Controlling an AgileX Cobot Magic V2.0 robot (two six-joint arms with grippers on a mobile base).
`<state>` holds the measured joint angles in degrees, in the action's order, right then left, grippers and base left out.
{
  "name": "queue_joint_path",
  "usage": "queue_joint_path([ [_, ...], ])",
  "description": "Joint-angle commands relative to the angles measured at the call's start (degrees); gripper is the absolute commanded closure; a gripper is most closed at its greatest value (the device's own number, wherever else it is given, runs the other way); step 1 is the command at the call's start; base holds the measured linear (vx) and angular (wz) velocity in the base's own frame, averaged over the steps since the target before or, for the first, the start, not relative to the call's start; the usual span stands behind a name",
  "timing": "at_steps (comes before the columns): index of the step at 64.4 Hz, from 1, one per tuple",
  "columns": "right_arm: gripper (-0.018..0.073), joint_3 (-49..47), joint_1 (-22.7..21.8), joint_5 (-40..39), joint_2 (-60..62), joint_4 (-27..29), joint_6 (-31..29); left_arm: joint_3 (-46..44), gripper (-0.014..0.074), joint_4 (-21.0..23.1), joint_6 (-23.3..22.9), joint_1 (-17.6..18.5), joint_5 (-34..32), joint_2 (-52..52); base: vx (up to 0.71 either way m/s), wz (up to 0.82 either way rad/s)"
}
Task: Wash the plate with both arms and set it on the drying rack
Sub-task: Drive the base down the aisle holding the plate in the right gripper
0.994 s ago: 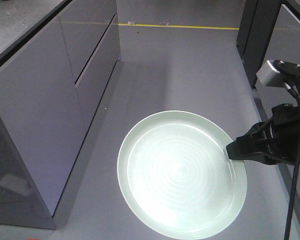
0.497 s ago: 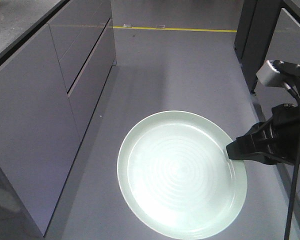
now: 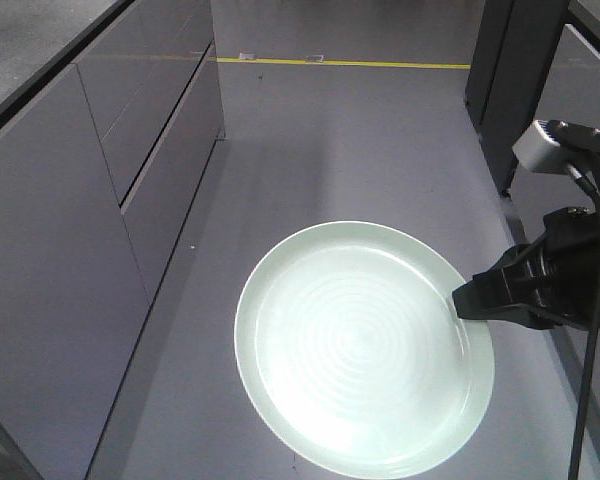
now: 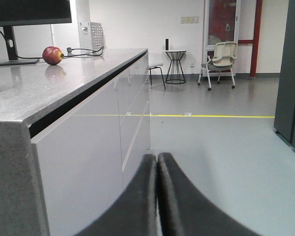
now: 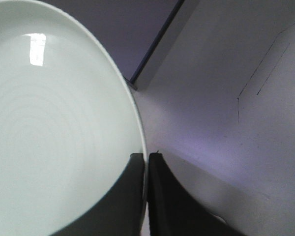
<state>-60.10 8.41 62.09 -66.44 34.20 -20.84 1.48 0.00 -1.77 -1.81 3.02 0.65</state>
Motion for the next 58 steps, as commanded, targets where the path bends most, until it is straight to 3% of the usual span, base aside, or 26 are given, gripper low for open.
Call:
queue_joint_path([
  [1, 0.0564, -1.44, 0.03, -1.71, 1.18, 2.44, -0.58, -1.82, 0.0603, 0.53, -0.20, 0.10, -4.27, 0.83, 0.17, -0.02],
  [58, 0.0564, -1.44, 0.03, -1.71, 1.18, 2.44, -0.58, -1.82, 0.0603, 0.53, -0.20, 0.10, -4.27, 0.83, 0.18, -0.04],
])
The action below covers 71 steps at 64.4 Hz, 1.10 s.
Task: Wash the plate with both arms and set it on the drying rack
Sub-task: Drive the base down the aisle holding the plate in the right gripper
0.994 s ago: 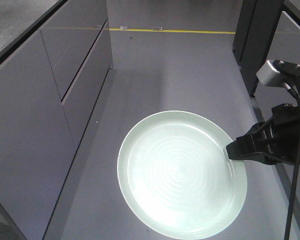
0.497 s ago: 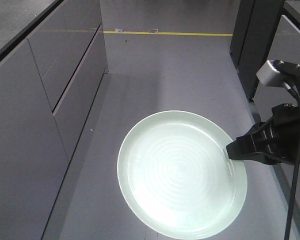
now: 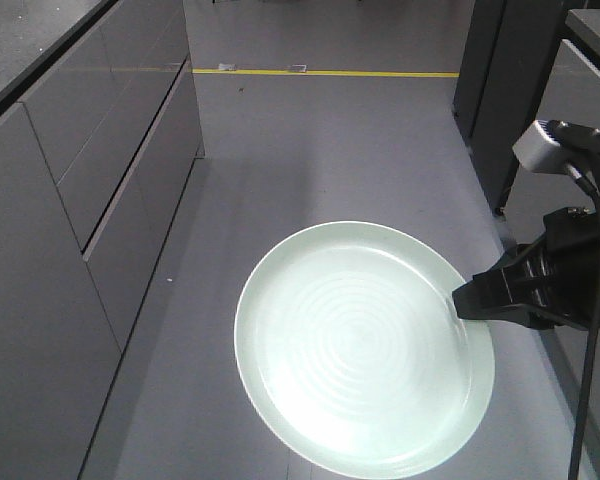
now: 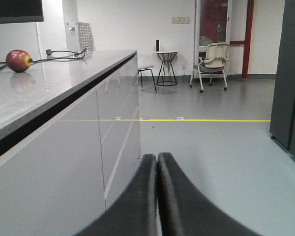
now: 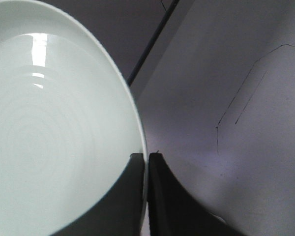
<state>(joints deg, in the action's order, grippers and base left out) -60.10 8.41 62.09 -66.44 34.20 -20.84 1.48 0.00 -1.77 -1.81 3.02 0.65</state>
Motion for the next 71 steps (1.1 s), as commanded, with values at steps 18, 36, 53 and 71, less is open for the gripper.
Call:
queue_joint_path([
  [18, 0.0564, -1.44, 0.03, -1.71, 1.18, 2.44, -0.58, -1.82, 0.0603, 0.53, -0.20, 0.10, -4.27, 0.83, 0.20, -0.08],
  [36, 0.0564, -1.44, 0.03, -1.71, 1.18, 2.44, -0.58, -1.82, 0.0603, 0.53, -0.20, 0.10, -4.27, 0.83, 0.21, -0.08],
  [53, 0.0564, -1.44, 0.03, -1.71, 1.18, 2.44, -0.58, -1.82, 0.0603, 0.53, -0.20, 0.10, -4.27, 0.83, 0.22, -0.08],
  [71, 0.0564, -1.44, 0.03, -1.71, 1.18, 2.44, -0.58, -1.82, 0.0603, 0.53, -0.20, 0.10, -4.27, 0.83, 0.22, -0.04],
])
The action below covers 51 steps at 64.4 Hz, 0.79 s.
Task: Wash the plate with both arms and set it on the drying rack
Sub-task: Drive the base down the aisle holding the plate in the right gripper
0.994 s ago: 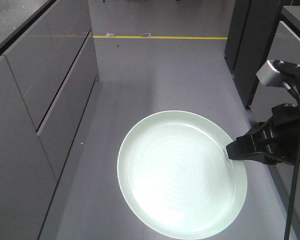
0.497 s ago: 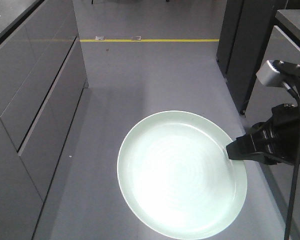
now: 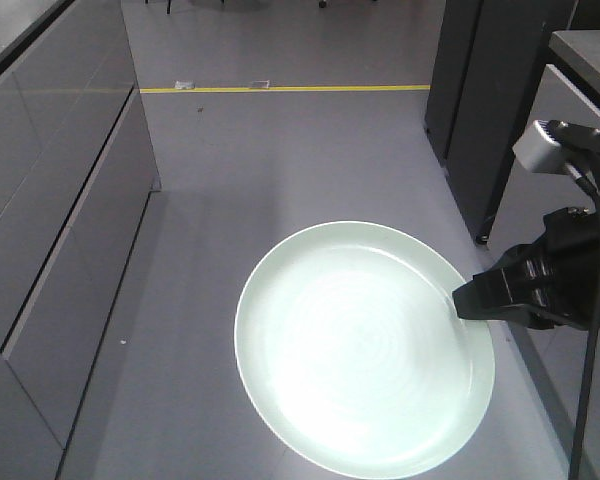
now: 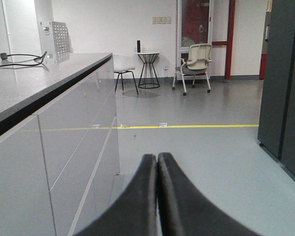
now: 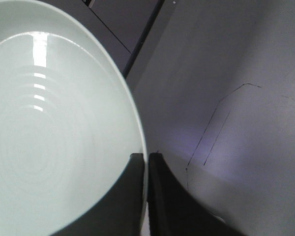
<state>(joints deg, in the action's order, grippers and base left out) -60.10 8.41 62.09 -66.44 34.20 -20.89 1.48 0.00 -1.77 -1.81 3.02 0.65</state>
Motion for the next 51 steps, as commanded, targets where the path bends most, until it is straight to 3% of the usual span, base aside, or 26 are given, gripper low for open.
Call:
queue_joint_path([
  [1, 0.0564, -1.44, 0.03, -1.71, 1.18, 2.44, -0.53, -1.82, 0.0603, 0.53, -0.20, 0.10, -4.27, 0.83, 0.21, -0.02],
  [51, 0.0564, -1.44, 0.03, -1.71, 1.18, 2.44, -0.53, -1.82, 0.0603, 0.53, -0.20, 0.10, -4.27, 0.83, 0.19, -0.03],
])
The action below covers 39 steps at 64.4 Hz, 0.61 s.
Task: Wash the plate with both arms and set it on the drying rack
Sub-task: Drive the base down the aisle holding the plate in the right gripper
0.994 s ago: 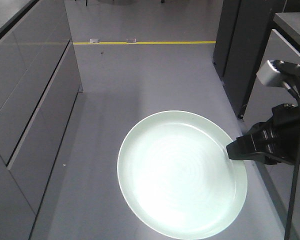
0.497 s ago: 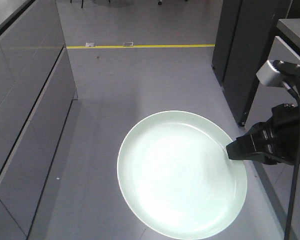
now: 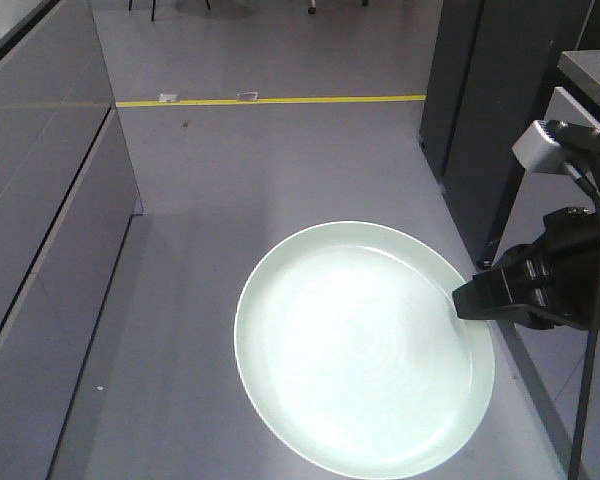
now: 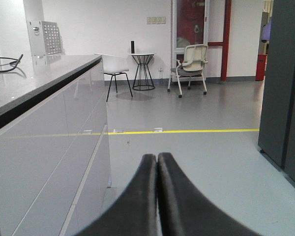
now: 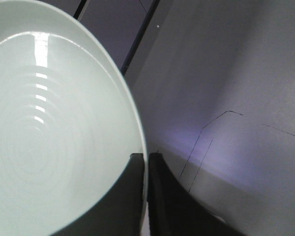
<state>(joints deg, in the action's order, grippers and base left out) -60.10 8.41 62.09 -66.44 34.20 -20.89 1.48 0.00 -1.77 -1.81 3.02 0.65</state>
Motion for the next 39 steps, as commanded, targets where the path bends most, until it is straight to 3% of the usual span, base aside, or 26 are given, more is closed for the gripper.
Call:
queue_joint_path([
  [1, 0.0564, -1.44, 0.03, -1.71, 1.18, 2.44, -0.53, -1.82, 0.0603, 0.53, -0.20, 0.10, -4.27, 0.83, 0.19, -0.04],
  [39, 0.0564, -1.44, 0.03, -1.71, 1.18, 2.44, -0.53, -1.82, 0.0603, 0.53, -0.20, 0.10, -4.27, 0.83, 0.17, -0.05],
])
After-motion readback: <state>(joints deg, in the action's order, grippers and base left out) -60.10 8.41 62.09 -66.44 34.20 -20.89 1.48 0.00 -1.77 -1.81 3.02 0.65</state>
